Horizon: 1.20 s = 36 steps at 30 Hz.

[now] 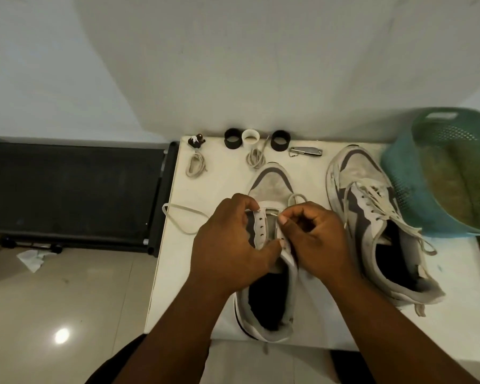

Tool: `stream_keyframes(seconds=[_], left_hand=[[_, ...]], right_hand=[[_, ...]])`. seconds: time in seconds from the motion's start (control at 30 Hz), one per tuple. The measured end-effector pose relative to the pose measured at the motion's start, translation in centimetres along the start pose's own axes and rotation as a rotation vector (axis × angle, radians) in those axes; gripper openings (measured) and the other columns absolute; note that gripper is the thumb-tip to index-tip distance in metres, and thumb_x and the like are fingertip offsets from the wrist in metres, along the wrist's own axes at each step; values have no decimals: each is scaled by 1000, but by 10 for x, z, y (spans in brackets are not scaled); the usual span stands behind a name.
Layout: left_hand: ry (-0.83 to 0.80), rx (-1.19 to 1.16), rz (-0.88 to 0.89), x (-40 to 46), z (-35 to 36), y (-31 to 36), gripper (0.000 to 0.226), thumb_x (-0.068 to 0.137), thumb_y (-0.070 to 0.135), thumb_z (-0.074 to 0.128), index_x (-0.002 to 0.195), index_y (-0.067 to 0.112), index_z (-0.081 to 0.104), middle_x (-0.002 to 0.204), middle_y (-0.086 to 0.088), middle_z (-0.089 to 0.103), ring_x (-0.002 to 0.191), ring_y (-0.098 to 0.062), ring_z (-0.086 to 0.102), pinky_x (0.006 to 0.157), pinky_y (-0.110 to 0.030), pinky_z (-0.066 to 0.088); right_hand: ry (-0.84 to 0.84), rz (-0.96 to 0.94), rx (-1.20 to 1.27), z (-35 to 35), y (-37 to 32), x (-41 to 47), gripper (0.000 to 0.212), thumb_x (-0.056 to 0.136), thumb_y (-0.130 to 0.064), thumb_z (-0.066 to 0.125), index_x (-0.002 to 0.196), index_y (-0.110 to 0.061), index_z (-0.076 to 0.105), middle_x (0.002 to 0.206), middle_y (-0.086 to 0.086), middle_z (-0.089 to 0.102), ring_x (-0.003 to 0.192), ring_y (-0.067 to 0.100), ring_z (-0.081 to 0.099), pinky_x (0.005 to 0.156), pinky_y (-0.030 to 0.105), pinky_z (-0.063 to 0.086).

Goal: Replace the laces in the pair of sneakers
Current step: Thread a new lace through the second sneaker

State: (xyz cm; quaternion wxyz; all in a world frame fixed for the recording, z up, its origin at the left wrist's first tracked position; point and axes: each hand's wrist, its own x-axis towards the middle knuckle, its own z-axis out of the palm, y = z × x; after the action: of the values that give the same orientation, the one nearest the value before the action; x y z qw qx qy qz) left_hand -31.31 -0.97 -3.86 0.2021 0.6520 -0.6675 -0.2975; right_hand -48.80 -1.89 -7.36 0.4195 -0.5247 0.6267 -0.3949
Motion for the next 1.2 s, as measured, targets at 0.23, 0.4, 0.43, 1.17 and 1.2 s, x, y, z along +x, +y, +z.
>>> stream_keyframes(seconds=[0.23, 0.4, 0.43, 1.17, 1.2], left_hand=[[127, -18, -83, -4, 2, 1, 40, 76, 55, 65, 105, 31, 76, 81, 20, 67, 70, -2, 65, 71, -25, 57], [168, 61, -14, -5, 8, 2, 33, 76, 44, 63, 86, 17, 78, 73, 2, 71, 62, -16, 65, 62, -39, 60], [176, 69, -1, -6, 10, 1, 33, 77, 43, 62, 87, 16, 79, 73, 1, 71, 62, -17, 64, 62, -40, 60], [240, -233, 111, 2, 22, -15, 35, 87, 34, 51, 82, 12, 78, 64, 3, 65, 60, -16, 61, 57, -41, 53], [245, -248, 101, 2, 22, -14, 34, 86, 34, 53, 85, 13, 79, 67, 3, 68, 62, -15, 63, 59, -40, 55]], right_hand=[[46, 37, 92, 2, 6, 3, 16, 92, -6, 71, 82, -18, 71, 76, 2, 70, 66, 14, 62, 63, 21, 53], [145, 95, 270, 4, 10, 7, 17, 96, -4, 65, 84, -16, 69, 70, -4, 64, 64, 8, 55, 63, 25, 48], [155, 72, 252, 4, 10, 7, 17, 95, -5, 66, 85, -17, 70, 72, 0, 67, 66, 11, 58, 64, 27, 50], [-26, -178, -180, 16, 10, 4, 13, 85, -27, 77, 81, -38, 72, 129, -11, 43, 128, 14, 39, 101, 21, 38], [-41, -188, -188, 16, 10, 4, 13, 85, -26, 77, 81, -38, 73, 129, -10, 43, 128, 13, 38, 101, 20, 37]])
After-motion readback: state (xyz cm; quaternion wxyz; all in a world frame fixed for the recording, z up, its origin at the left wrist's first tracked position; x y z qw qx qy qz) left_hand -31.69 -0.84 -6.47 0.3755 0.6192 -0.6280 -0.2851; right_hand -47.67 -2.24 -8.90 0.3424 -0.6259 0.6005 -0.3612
